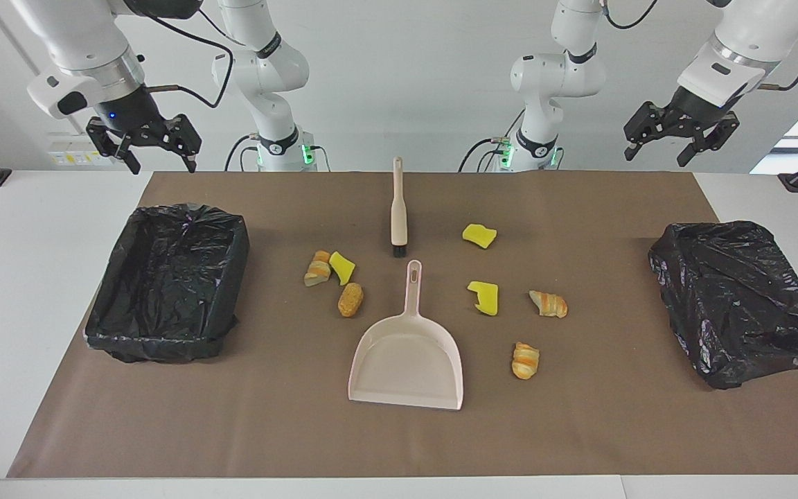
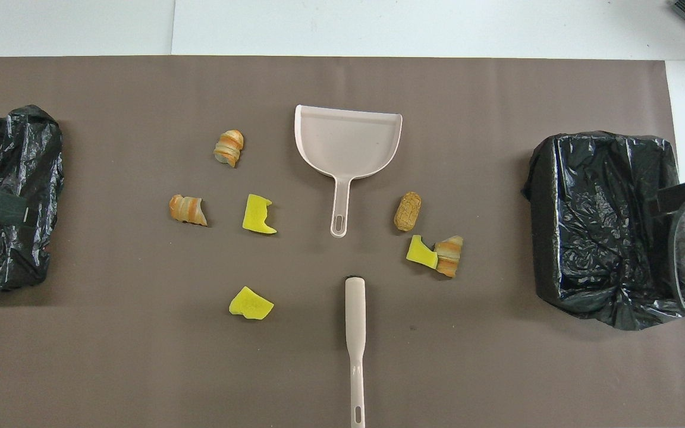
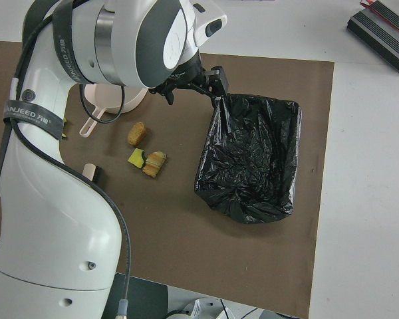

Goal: Sweep and dump trash in bin

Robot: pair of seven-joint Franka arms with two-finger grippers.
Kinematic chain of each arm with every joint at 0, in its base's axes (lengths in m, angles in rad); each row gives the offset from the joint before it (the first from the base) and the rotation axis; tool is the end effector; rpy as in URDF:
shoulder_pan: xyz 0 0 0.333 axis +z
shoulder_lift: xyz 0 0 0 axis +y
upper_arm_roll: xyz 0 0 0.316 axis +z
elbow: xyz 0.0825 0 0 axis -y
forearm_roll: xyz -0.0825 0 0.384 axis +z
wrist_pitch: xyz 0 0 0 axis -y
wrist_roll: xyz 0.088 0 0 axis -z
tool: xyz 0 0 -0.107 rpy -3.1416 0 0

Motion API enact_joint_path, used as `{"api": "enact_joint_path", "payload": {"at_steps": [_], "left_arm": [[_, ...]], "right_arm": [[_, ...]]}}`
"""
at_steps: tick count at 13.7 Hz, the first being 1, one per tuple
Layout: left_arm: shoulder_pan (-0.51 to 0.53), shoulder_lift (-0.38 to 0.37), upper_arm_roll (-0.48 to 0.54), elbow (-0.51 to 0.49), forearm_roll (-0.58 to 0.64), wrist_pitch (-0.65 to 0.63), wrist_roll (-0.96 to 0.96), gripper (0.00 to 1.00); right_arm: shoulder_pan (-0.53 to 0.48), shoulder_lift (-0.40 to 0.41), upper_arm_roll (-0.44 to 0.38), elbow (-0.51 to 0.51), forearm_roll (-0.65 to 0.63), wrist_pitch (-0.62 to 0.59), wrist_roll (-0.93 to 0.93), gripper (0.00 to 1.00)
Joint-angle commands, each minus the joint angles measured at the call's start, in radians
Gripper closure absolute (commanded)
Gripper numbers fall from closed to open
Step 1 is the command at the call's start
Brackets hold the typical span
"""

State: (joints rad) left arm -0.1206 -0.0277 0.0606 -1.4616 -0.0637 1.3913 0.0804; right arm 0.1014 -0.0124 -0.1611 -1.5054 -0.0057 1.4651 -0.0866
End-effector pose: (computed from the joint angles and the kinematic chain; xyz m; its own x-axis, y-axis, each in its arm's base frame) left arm 0.5248 -0.0387 0.6749 0.9878 -0.1511 -0.0369 -0.1483 -0.9866 0.0679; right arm 0.5390 -0.0335 0.6526 0.9993 0.0264 -0.0283 0.0264 -0.9996 0.0013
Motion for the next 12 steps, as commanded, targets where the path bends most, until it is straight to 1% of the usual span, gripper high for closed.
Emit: {"api": "enact_joint_path", "payload": {"at_steps": [1,12], "left_arm": [[0.01,-0.001,-0.007,0.01,-0.008,-0.02,0.001,0.0],[0.001,0.0,-0.007,0.01,-0.01,0.002,-0.004,0.0]], "right_arm": [[-0.006,-0.02,0.003,-0.025,0.018,0.017,-0.012,0.0],[-0.006,-0.021,0.005,-0.027,0.018,0.017,-0.012,0.0]]}}
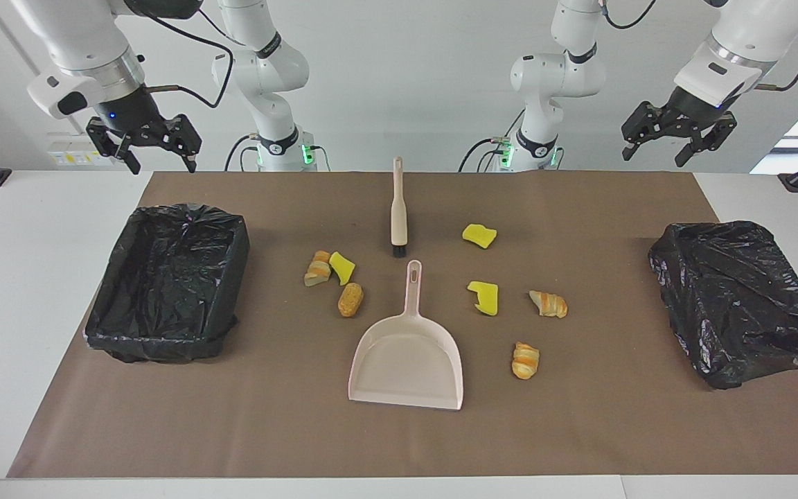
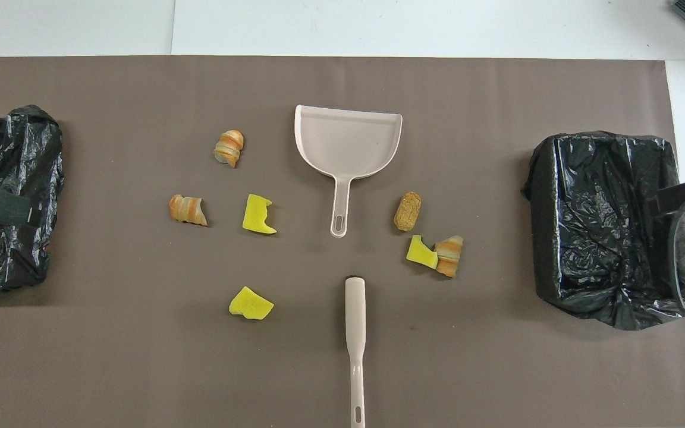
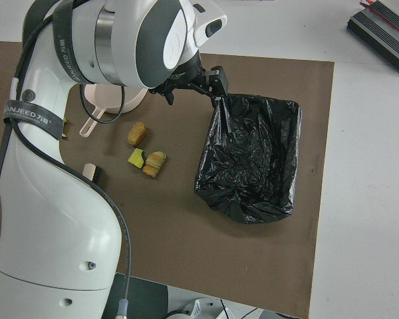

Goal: Sweep and dump trash in bin

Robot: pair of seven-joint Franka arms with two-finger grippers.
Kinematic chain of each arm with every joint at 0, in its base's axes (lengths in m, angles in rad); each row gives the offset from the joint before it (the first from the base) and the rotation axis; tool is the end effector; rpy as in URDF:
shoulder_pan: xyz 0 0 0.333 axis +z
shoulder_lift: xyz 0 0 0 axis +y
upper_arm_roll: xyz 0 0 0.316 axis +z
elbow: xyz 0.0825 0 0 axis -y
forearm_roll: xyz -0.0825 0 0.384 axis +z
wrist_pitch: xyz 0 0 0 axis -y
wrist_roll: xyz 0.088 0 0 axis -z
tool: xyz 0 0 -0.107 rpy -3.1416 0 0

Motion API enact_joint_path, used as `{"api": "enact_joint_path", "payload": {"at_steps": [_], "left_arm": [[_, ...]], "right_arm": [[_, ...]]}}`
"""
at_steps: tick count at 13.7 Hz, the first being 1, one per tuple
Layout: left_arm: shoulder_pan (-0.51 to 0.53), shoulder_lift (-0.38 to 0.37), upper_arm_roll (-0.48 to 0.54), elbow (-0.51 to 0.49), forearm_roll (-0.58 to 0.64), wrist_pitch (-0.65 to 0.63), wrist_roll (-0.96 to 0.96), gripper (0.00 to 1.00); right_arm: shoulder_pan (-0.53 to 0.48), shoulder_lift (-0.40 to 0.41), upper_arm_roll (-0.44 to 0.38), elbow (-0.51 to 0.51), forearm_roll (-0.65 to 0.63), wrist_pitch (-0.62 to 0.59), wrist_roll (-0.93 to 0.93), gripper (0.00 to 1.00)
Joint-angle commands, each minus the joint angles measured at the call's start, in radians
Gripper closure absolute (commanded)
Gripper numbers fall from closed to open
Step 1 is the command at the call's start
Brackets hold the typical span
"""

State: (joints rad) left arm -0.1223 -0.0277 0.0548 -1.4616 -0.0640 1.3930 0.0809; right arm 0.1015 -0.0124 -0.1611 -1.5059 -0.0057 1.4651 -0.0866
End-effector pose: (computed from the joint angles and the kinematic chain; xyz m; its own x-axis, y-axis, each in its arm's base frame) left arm 0.5247 -0.0427 0.6750 0.9867 -0.1589 -0.0352 -0.1563 -0.9854 0.0679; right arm 0.5390 -0.0335 0.6524 0.9992 0.0265 -0.0288 0.0265 -0.9996 0.0012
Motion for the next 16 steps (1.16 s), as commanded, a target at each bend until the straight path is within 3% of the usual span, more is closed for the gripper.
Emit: {"api": "enact_joint_path", "payload": {"at_steps": [1,10,12,16], "left_arm": [[0.001,0.0,-0.001,0.01,-0.01,0.0,-0.004,0.0],[-0.029,-0.009,-0.016,-0.023,-0.013,0.049,-0.009,0.0],[-0.065,-0.015,-0.016,-0.054,-0.013,0.09,-0.012,0.0],[-0.18,-0.017,-0.018,-0.175,-0.017,0.188,-0.107,0.0]], "right_arm": [[-0.006,-0.02,0.005,-0.027,0.018,0.017,-0.01,0.0],[-0.008,-0.024,0.006,-0.033,0.019,0.017,-0.025,0.0],[0.036,-0.035,0.017,-0.076,0.015,0.114,0.106,0.0],[0.138,0.104,0.017,-0.048,-0.005,0.219,0.267,0.0]]}}
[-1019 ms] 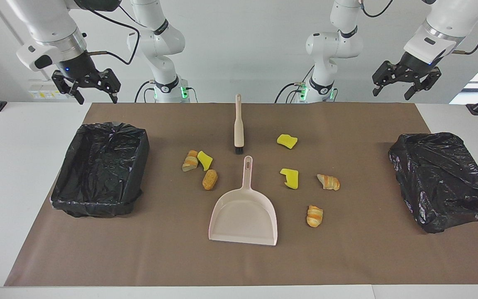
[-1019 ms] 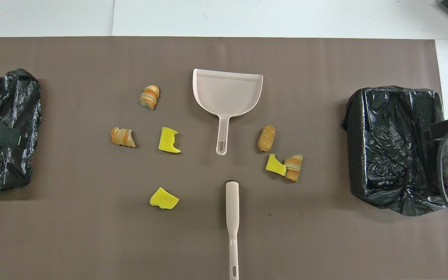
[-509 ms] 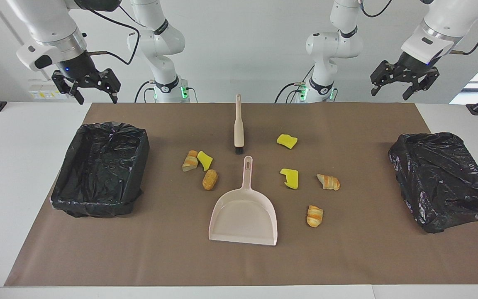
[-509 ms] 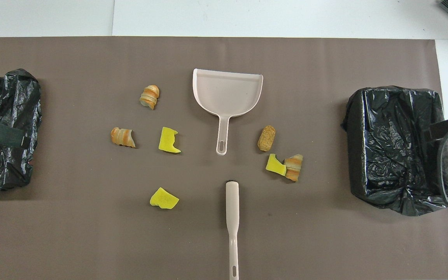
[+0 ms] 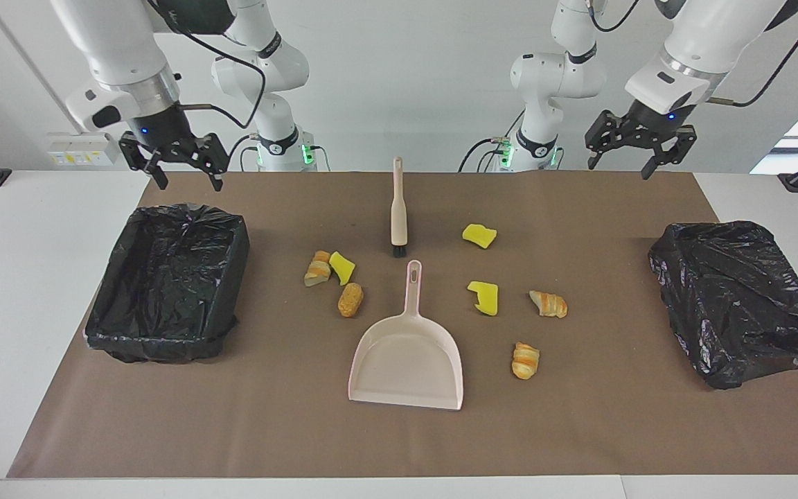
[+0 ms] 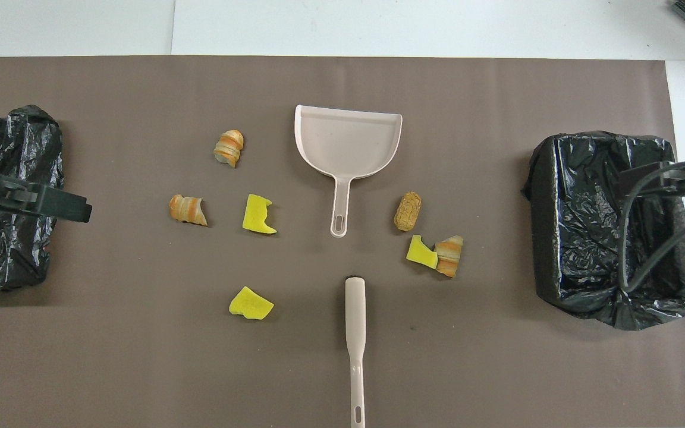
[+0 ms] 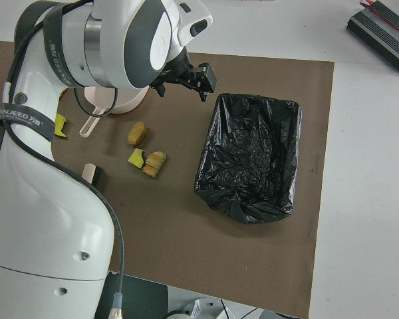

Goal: Sweep and dump trash in bin

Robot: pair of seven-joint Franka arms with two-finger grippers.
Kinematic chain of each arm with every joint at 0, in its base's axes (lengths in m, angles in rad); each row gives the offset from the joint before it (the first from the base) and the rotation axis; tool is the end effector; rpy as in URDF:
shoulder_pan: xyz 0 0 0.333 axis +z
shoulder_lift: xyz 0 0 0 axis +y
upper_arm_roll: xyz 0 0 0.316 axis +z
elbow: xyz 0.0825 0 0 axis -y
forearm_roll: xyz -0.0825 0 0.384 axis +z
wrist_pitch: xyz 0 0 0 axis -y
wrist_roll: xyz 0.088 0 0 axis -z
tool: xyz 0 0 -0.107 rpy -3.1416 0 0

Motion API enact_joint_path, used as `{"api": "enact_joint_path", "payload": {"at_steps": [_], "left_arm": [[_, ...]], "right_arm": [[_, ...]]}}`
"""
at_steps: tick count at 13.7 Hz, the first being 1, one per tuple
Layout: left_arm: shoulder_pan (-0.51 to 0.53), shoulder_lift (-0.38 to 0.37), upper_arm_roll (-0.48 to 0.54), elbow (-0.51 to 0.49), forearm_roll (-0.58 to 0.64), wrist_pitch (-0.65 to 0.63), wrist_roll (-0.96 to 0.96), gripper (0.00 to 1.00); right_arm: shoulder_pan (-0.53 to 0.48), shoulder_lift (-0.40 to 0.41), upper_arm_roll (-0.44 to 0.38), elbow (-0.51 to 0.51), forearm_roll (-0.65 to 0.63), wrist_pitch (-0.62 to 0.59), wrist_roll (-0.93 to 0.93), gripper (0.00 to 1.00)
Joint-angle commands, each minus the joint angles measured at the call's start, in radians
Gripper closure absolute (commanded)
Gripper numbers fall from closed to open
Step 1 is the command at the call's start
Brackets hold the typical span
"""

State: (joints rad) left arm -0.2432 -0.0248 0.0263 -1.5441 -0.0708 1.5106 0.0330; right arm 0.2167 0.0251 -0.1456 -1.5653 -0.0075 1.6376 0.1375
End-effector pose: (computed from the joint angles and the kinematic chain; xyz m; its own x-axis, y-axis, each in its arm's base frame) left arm 0.5266 -0.1240 0.6456 0.9679 -0.2514 -0.0062 -0.2503 -0.9655 0.0715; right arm 0.5674 0.0407 0.6192 0.9967 -0.0657 0.0485 -0.0660 -0.9978 0.0045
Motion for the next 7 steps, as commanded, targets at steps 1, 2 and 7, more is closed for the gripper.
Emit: {"api": "enact_joint_path", "payload": {"at_steps": [1,2,7], "left_arm": [[-0.105,-0.023,0.01,-0.135,-0.012,0.11,-0.089,0.0],[-0.151,-0.027,0.01,-0.187,-0.012,0.164,-0.137,0.0],[-0.344,-0.09,0.004,-0.442,-0.015,0.367,-0.277,0.0]], "right_arm": [[0.024,0.117,0.001,0.045,0.003,0.056,0.072,0.0],[0.027,0.178,0.003,0.097,0.012,0.062,0.112,0.0],[0.049,0.367,0.032,0.202,0.11,0.171,0.241,0.0]]}}
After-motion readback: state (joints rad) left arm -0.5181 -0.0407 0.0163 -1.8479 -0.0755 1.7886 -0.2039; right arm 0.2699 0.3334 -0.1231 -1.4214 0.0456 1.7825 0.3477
